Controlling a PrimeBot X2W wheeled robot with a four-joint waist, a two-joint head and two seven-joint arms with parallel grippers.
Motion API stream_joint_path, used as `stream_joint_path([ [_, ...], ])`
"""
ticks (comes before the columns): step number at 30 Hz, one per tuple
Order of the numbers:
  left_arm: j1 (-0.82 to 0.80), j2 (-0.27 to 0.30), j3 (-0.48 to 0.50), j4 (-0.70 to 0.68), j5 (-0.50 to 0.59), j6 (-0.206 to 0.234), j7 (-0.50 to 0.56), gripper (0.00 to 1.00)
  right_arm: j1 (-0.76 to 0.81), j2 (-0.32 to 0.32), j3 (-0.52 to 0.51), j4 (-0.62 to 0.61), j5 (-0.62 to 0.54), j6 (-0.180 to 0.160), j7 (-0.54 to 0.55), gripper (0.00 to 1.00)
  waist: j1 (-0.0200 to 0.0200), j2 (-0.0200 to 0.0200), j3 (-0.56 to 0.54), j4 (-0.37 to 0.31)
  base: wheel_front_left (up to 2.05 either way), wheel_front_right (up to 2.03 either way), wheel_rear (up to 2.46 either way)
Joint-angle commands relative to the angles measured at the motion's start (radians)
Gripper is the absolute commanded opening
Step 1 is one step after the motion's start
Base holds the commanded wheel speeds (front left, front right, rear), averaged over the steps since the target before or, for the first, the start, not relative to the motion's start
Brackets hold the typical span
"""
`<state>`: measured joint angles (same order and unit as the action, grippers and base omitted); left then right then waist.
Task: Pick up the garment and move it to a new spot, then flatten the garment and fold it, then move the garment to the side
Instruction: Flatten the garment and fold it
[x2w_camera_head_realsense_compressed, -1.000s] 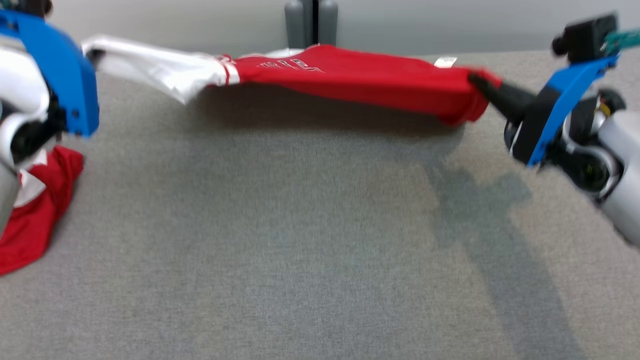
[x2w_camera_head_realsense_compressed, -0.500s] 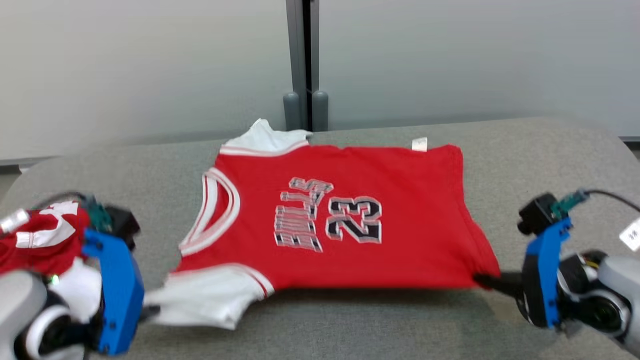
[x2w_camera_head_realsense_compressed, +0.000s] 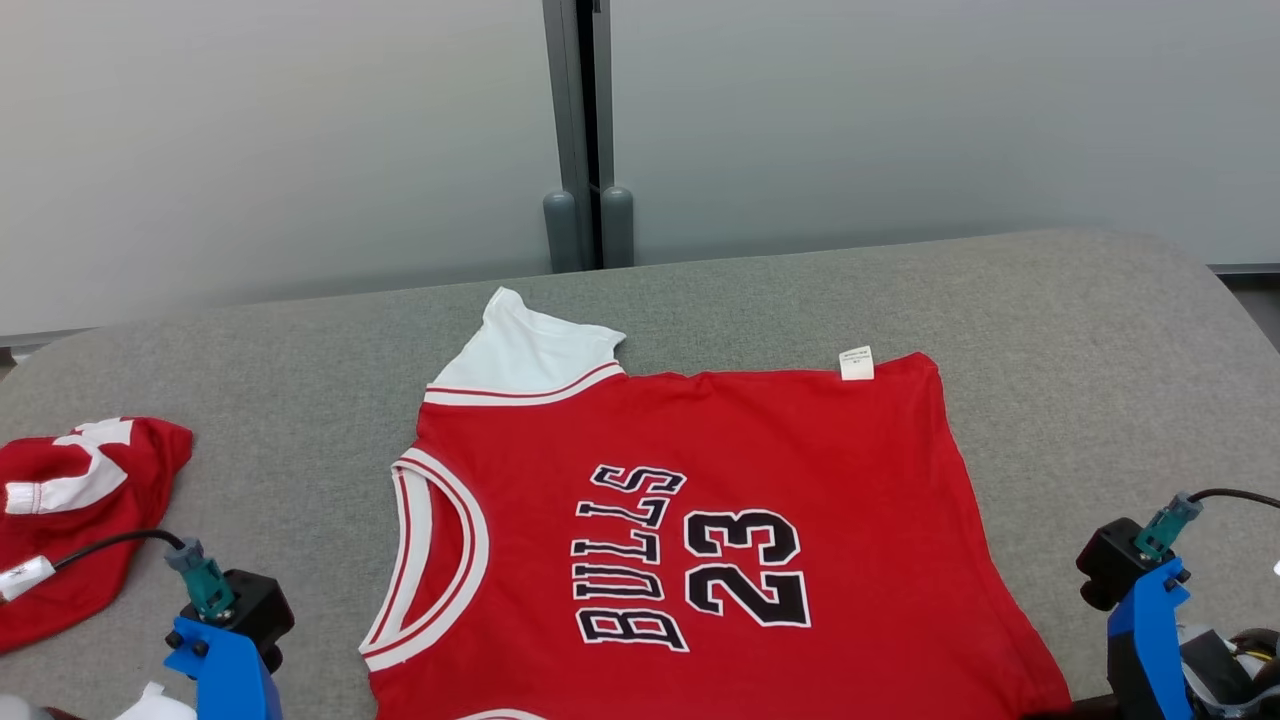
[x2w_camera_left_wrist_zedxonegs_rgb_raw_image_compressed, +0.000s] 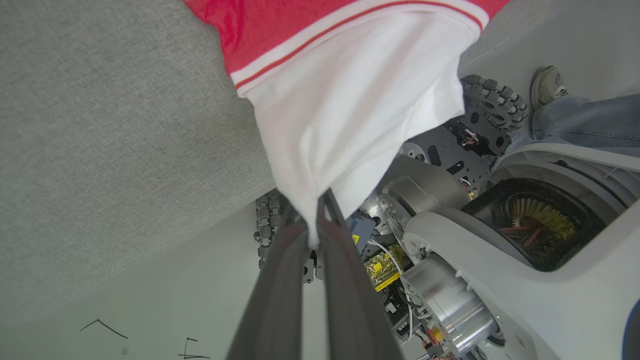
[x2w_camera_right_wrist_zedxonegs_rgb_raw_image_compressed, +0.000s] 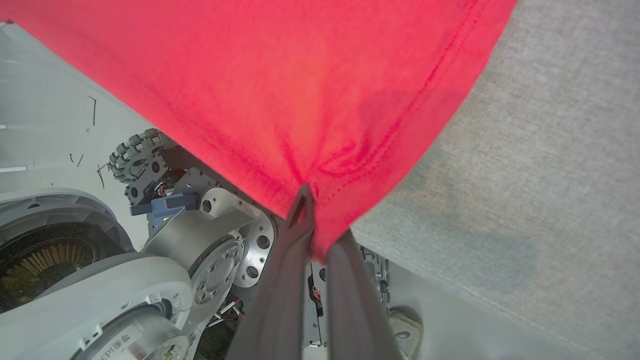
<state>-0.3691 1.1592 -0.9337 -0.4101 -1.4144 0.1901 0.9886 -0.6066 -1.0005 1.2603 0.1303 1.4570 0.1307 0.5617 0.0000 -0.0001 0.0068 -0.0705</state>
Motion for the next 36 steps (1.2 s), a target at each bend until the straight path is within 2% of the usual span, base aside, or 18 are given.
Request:
stream_joint_path([
  [1, -0.012, 0.003, 0.013, -0.006, 0.001, 0.005, 0.003, 0.00, -0.009, -0.003, -0.010, 0.000, 0.008, 0.000, 0.013, 0.00, 0.0000, 0.0001, 0.005, -0.004, 0.00, 0.00, 0.00],
  [12, -0.168, -0.115, 0.064, 0.156, 0.012, -0.039, 0.037, 0.00, -0.101, 0.104, -0.089, 0.106, 0.015, 0.000, 0.057, 0.00, 0.0000, 0.0001, 0.070, -0.027, 0.00, 0.00, 0.00],
  [20, -0.318, -0.267, 0.071, 0.393, 0.055, -0.084, 0.051, 0.00, -0.191, 0.213, -0.136, 0.293, -0.020, 0.000, 0.077, 0.00, 0.0000, 0.0001, 0.142, -0.038, 0.00, 0.00, 0.00],
  [24, -0.373, -0.348, 0.067, 0.514, 0.079, -0.115, 0.026, 0.00, -0.231, 0.301, -0.152, 0.400, -0.015, 0.000, 0.090, 0.00, 0.0000, 0.0001, 0.170, -0.044, 0.00, 0.00, 0.00],
  [25, -0.386, -0.365, 0.067, 0.546, 0.085, -0.124, 0.017, 0.00, -0.242, 0.317, -0.153, 0.428, -0.022, 0.000, 0.095, 0.07, 0.0000, 0.0001, 0.176, -0.045, 0.00, 0.00, 0.00],
  [26, -0.397, -0.383, 0.066, 0.574, 0.091, -0.136, 0.008, 0.00, -0.252, 0.335, -0.155, 0.452, -0.026, 0.000, 0.094, 0.28, 0.0000, 0.0001, 0.181, -0.047, 0.00, 0.00, 0.00],
  [27, -0.408, -0.400, 0.067, 0.602, 0.099, -0.147, -0.005, 0.00, -0.259, 0.352, -0.157, 0.474, -0.029, 0.000, 0.094, 0.39, 0.0000, 0.0001, 0.187, -0.049, 0.00, 0.00, 0.00],
  [28, -0.418, -0.418, 0.066, 0.629, 0.107, -0.159, -0.018, 0.00, -0.265, 0.367, -0.159, 0.497, -0.032, 0.000, 0.091, 0.67, 0.0000, 0.0001, 0.191, -0.050, 0.00, 0.00, 0.00],
  [29, -0.424, -0.434, 0.065, 0.655, 0.113, -0.169, -0.032, 0.12, -0.271, 0.380, -0.161, 0.516, -0.038, 0.000, 0.084, 1.00, 0.0000, 0.0001, 0.193, -0.051, 0.00, 0.00, 0.00],
  [30, -0.429, -0.446, 0.065, 0.682, 0.118, -0.179, -0.046, 0.41, -0.277, 0.391, -0.164, 0.534, -0.043, 0.000, 0.077, 1.00, 0.0000, 0.0001, 0.194, -0.052, 0.00, 0.00, 0.00],
  [31, -0.435, -0.456, 0.067, 0.705, 0.127, -0.189, -0.064, 1.00, -0.282, 0.401, -0.166, 0.550, -0.049, 0.000, 0.068, 1.00, 0.0000, 0.0001, 0.195, -0.054, 0.00, 0.00, 0.00],
  [36, -0.435, -0.489, 0.068, 0.789, 0.154, -0.242, -0.139, 1.00, -0.275, 0.420, -0.168, 0.587, -0.082, 0.000, 0.016, 1.00, 0.0000, 0.0001, 0.172, -0.059, 0.00, 0.00, 0.00],
])
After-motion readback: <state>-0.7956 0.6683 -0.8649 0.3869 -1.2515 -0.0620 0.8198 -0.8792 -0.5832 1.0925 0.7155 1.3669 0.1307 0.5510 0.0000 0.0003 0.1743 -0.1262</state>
